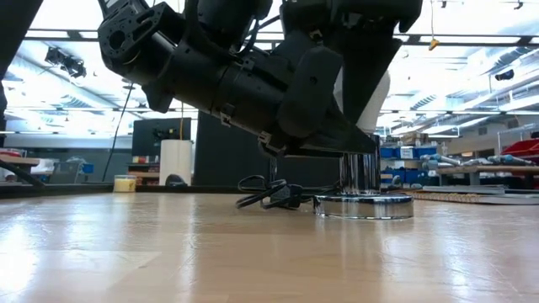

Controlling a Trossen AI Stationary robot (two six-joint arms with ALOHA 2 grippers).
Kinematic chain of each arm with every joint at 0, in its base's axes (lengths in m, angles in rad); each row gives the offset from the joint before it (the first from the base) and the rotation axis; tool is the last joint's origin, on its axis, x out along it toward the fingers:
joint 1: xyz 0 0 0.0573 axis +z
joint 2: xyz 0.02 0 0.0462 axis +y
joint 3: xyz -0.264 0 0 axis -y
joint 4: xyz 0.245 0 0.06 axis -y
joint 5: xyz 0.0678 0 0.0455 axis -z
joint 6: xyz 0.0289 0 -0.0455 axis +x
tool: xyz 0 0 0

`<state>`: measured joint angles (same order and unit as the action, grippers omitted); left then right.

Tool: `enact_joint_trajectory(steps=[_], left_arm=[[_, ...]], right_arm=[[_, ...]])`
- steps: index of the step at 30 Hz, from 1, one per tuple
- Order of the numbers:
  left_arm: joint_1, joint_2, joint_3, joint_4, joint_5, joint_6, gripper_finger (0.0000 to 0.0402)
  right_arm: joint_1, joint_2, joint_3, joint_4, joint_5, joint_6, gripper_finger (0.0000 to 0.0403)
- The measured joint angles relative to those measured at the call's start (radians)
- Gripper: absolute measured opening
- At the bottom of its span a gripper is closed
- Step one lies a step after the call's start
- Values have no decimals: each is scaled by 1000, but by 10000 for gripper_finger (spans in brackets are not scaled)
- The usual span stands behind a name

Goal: Screw lightbulb
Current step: Insert the lightbulb into the silver lamp

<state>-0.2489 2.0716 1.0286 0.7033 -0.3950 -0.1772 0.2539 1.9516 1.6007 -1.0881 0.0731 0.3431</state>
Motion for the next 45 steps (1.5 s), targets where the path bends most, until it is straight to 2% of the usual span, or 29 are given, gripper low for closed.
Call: enact_joint_trajectory(steps=[10, 27, 38, 45], left_arm=[[2, -2, 2, -8, -3, -6, 188], [1, -2, 0, -7, 4, -10, 188], [0, -2, 0, -7, 7, -11, 188], [0, -1, 0, -8, 8, -13, 188]], right_arm=[[-1, -67, -6, -12, -9, -38, 337], [-19, -70, -2, 3, -21, -149, 331], [-7, -75, -38, 33, 21, -450, 325], [-23, -79, -107, 110, 12, -519, 321]])
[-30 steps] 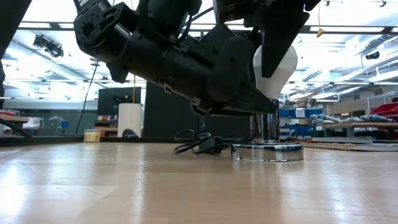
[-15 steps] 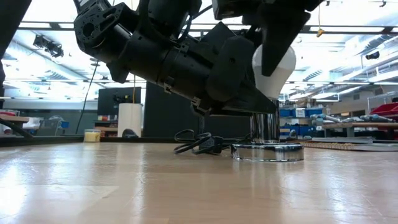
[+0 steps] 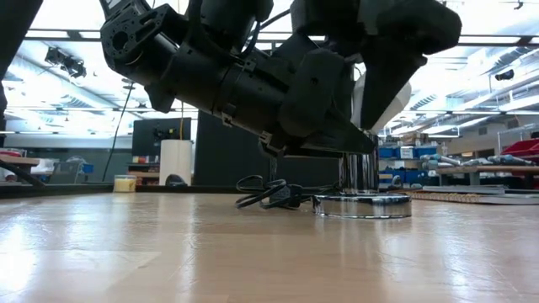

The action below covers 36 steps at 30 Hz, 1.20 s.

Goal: Screw lightbulb
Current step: Insert the lightbulb into the silver lamp

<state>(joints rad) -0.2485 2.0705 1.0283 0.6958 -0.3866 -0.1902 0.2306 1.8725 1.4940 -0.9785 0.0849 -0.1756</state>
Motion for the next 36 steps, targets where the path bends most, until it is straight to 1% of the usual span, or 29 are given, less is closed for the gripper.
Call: enact_joint_trajectory(steps=[4, 9, 11, 13, 15, 16, 18, 21, 24, 28, 30, 32, 36], left_arm=[[0, 0, 0, 2, -1, 7, 188], [0, 0, 0, 1, -1, 7, 188], [0, 0, 0, 0, -1, 7, 188], [0, 0, 0, -4, -1, 7, 188], [0, 0, 0, -6, -1, 8, 188], [0, 0, 0, -8, -1, 8, 188], [0, 0, 1, -10, -1, 8, 188], [0, 0, 1, -12, -1, 8, 188], [0, 0, 1, -15, -1, 9, 188], [0, 0, 1, -16, -1, 12, 188], [0, 0, 1, -15, -1, 27, 188], [0, 0, 1, -14, -2, 30, 188], [0, 0, 1, -15, -3, 29, 188]], right_arm=[[0, 3, -3, 31, -1, -12, 318], [1, 6, 50, 19, -2, -3, 317], [5, 6, 77, -45, 0, 23, 317], [5, -2, 98, -146, 13, 76, 317], [4, -33, 91, -222, 13, 144, 316], [3, -58, 75, -233, 13, 185, 315], [5, -118, 22, -219, 13, 275, 314], [43, -230, -114, -86, 42, 414, 314], [110, -363, -302, 102, 150, 556, 314], [199, -494, -543, 300, 346, 739, 313], [228, -523, -634, 377, 406, 811, 313], [244, -526, -708, 445, 443, 879, 315], [255, -483, -798, 542, 503, 959, 319]])
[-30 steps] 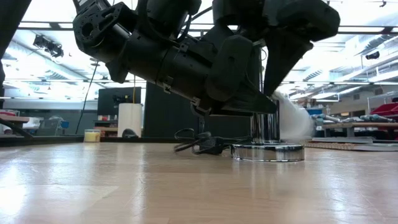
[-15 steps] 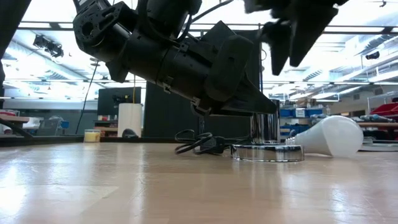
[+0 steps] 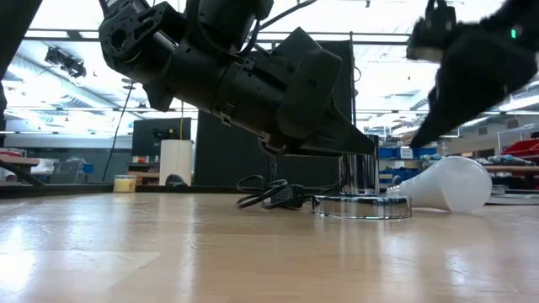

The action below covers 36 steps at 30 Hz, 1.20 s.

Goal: Screw lightbulb
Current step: Insert the lightbulb into the silver lamp

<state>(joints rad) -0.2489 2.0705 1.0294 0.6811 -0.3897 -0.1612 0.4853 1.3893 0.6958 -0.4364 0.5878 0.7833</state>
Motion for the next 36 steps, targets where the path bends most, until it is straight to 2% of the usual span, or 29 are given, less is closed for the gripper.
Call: enact_joint_trajectory(steps=[6, 13, 22, 31, 36], left_arm=[[0, 0, 0, -4, -3, -6, 188], [0, 0, 0, -11, -4, -9, 188], [0, 0, 0, -13, -4, -12, 188], [0, 0, 0, -13, -4, -11, 188], [0, 0, 0, -15, -3, -12, 188]], right_arm=[[19, 85, -97, 160, 91, 10, 321], [24, 185, -212, 417, 122, 9, 318], [22, 245, -319, 747, 167, -53, 296], [-1, 247, -334, 797, 202, -110, 252], [-12, 238, -331, 790, 194, -132, 253]])
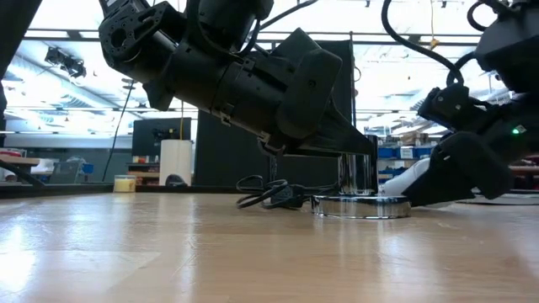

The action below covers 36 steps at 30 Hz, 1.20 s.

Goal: Screw lightbulb
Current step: Insert the lightbulb into the silver lamp

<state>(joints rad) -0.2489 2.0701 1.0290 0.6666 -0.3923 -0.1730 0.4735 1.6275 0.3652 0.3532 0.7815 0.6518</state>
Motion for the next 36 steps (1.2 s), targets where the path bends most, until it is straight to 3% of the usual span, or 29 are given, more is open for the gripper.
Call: enact_joint_trajectory(steps=[4, 10, 13, 18, 25, 32, 36], left_arm=[[-1, 0, 0, -3, 15, 8, 188], [-1, 0, 0, -5, 23, 17, 193], [-2, 0, 0, -7, 24, 34, 206], [-3, 8, -7, -48, 47, 40, 231], [-12, 5, -3, -50, 57, 37, 238], [-38, 0, -3, 1, 30, 76, 238], [-56, -2, -2, 19, -21, 113, 238]], right_arm=[[-7, -68, 59, -117, -90, -64, 264], [-84, -202, 304, -591, -362, -119, 254], [-129, -214, 458, -801, -517, -147, 258], [-180, -157, 670, -1044, -667, -191, 266], [-226, -11, 859, -1184, -834, -254, 260], [-244, 60, 972, -1282, -860, -306, 268], [-256, 82, 984, -1295, -929, -308, 261]])
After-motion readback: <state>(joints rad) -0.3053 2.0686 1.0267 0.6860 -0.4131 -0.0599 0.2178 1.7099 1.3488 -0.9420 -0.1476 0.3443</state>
